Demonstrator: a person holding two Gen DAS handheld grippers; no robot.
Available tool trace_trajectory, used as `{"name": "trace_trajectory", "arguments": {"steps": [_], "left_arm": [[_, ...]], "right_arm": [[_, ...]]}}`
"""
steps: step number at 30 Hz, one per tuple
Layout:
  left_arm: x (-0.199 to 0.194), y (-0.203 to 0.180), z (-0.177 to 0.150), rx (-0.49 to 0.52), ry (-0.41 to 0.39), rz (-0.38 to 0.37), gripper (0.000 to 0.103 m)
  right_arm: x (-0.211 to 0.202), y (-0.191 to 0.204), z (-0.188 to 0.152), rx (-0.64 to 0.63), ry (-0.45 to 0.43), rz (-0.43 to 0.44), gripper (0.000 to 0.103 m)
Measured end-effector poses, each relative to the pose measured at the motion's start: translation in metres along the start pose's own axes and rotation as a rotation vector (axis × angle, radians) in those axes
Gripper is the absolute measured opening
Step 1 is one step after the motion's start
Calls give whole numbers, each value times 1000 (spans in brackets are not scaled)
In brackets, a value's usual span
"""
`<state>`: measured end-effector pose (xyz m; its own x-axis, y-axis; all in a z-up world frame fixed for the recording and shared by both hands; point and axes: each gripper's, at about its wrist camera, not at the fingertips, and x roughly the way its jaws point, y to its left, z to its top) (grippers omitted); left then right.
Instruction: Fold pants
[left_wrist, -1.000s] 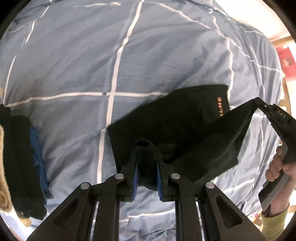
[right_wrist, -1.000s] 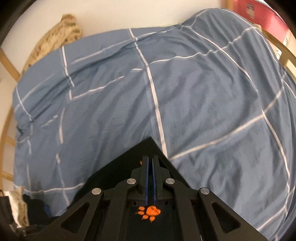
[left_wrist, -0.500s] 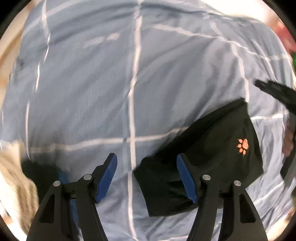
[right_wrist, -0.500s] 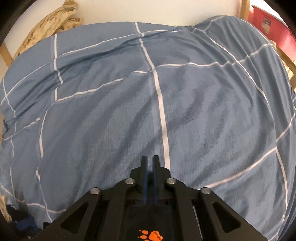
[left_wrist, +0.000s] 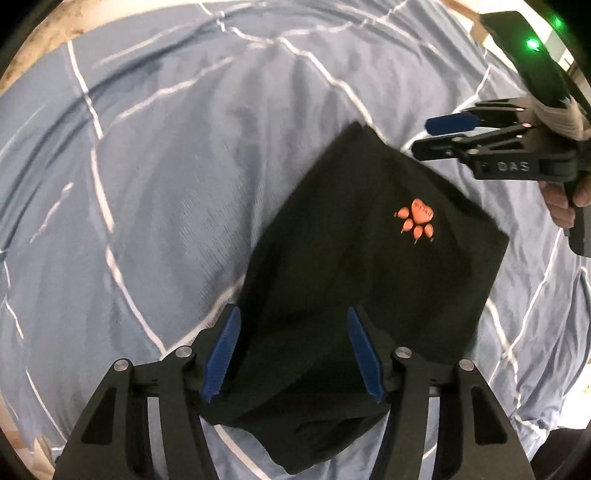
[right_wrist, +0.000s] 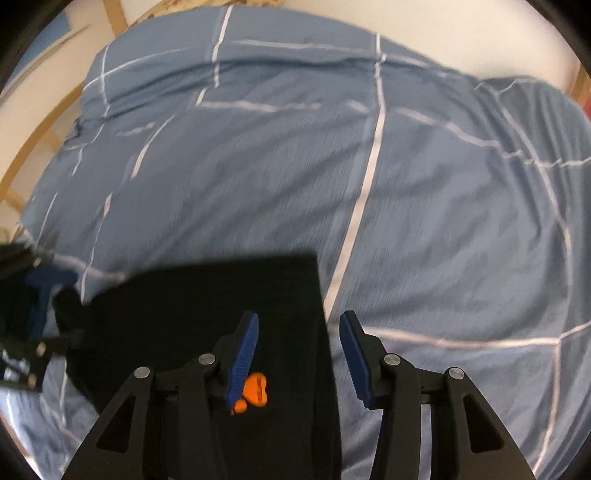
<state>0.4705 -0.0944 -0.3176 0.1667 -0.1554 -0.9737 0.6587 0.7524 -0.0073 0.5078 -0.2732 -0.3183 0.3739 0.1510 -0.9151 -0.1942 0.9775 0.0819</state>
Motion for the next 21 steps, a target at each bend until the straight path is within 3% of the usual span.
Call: {"name": "trace_trajectory", "arguments": {"steps": [6,21], "left_arm": [[14,-9,-2,16,14,23,58],[31,0,-11,-47,24,39,58]], "right_arm": [[20,-10,-17,48,7,77,46],[59,-23,-19,64,69,97,40]]}}
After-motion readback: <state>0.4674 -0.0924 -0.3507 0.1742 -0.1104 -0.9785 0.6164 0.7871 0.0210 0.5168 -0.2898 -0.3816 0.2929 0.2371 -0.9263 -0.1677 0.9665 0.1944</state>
